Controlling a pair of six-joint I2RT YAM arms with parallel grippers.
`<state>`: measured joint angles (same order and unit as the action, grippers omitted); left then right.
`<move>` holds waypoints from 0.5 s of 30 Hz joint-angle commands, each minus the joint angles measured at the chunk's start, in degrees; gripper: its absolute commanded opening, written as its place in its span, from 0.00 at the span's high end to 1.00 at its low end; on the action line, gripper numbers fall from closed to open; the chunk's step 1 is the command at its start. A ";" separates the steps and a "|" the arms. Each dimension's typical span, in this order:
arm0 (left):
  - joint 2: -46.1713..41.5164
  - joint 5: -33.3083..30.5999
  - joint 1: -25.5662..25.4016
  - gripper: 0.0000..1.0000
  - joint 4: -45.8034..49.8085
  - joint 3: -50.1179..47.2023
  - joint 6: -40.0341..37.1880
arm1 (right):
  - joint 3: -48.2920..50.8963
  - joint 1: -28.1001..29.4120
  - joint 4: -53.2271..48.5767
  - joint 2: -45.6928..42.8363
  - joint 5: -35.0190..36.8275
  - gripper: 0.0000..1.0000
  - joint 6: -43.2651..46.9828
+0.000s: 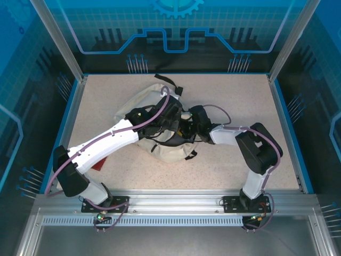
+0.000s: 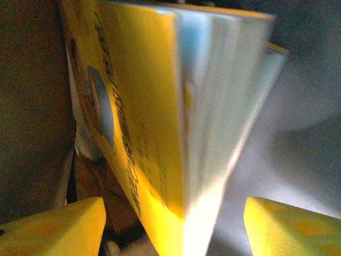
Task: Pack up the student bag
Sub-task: Close the student bag at the center of the table.
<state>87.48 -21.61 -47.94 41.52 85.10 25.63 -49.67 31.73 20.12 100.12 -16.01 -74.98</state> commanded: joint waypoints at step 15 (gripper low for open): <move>-2.44 15.09 4.48 0.40 -6.00 -7.83 8.07 | 11.93 -7.90 -45.74 -35.47 19.53 0.27 11.75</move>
<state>87.39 -9.85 -44.84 37.01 79.05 30.15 -36.80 24.73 -10.15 68.90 -5.41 -67.22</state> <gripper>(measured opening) 0.565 0.729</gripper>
